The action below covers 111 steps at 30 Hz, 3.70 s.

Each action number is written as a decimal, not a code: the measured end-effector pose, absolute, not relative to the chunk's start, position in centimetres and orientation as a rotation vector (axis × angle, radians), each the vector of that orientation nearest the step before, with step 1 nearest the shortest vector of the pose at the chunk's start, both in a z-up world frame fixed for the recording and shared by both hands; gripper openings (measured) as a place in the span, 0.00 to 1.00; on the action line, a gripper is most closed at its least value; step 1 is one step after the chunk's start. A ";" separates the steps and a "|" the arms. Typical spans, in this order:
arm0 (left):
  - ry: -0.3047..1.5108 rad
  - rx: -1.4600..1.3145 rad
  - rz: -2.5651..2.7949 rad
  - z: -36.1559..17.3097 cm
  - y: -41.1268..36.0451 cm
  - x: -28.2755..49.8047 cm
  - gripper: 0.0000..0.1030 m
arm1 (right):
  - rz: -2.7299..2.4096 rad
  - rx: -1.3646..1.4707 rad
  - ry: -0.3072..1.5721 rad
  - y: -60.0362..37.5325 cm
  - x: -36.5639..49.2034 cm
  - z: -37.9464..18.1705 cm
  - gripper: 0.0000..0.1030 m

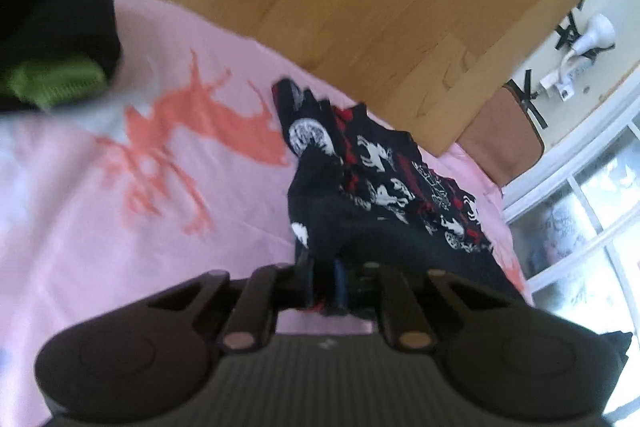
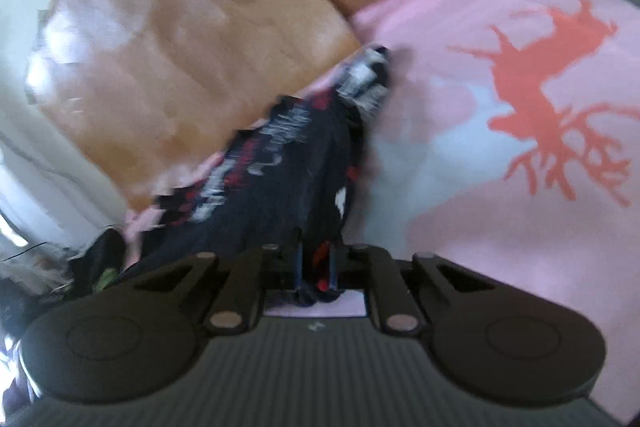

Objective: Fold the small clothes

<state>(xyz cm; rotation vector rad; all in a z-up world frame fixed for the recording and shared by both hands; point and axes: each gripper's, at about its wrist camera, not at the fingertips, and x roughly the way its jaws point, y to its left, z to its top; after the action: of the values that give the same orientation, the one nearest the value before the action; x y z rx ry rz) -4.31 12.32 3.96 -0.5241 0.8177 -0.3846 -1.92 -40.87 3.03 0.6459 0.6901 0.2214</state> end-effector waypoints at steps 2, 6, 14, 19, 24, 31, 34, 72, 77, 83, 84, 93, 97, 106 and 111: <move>0.855 -0.448 -0.406 3.9 11.8 -4.5 0.11 | 0.264 0.583 0.675 -39.9 -3.2 4.9 0.11; 0.987 -0.315 -0.423 1.2 9.0 -4.5 0.25 | 0.198 0.465 0.736 -38.9 -3.1 4.2 0.21; 0.747 -0.339 -0.357 8.3 13.1 -0.9 0.48 | 0.130 0.330 0.657 -40.3 0.4 7.7 0.38; 0.720 -0.225 -0.429 10.4 7.4 10.3 0.61 | 0.275 0.223 0.618 -37.6 10.1 9.6 0.57; 0.908 -0.174 -0.414 5.7 -0.1 23.1 0.61 | 0.308 0.317 0.777 -35.4 24.0 5.4 0.59; 0.950 -0.082 -0.405 0.5 -4.7 28.6 0.09 | 0.295 0.386 0.942 -33.5 34.3 -1.4 0.60; 0.920 -0.076 -0.412 1.5 -4.5 26.8 0.08 | 0.347 0.363 0.949 -32.7 34.3 -2.2 0.13; 0.670 -0.483 -0.380 3.4 7.1 -0.7 0.28 | 0.207 0.474 0.471 -32.2 -3.7 5.3 0.53; 0.703 -0.606 -0.345 -1.7 8.9 -1.3 0.06 | 0.074 0.562 0.533 -35.0 -1.9 0.1 0.24; 0.621 -0.341 -0.256 -0.8 5.8 -3.1 0.06 | 0.091 0.657 0.487 -36.4 -2.6 -0.9 0.21; 0.605 -0.307 -0.237 -0.8 5.2 -3.3 0.06 | 0.092 0.642 0.484 -36.3 -2.5 -0.8 0.22; 0.522 -0.116 -0.156 -0.3 3.3 -5.7 0.06 | 0.090 0.596 0.476 -35.9 -2.9 -0.8 0.28; 0.518 -0.122 -0.159 -0.4 3.3 -5.9 0.06 | 0.090 0.521 0.467 -34.8 -3.0 -0.5 0.38; 0.508 -0.103 -0.167 -0.4 3.1 -6.2 0.11 | 0.092 0.461 0.470 -34.1 -2.8 -0.4 0.45; 0.494 -0.093 -0.186 -0.4 2.9 -6.4 0.26 | 0.075 0.374 0.483 -33.3 -2.8 0.0 0.55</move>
<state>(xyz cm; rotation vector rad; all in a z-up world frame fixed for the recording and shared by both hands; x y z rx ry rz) -6.44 2.88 -0.38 -0.0935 0.4944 -0.1864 -2.81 -33.35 -0.01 0.3736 0.4833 0.0753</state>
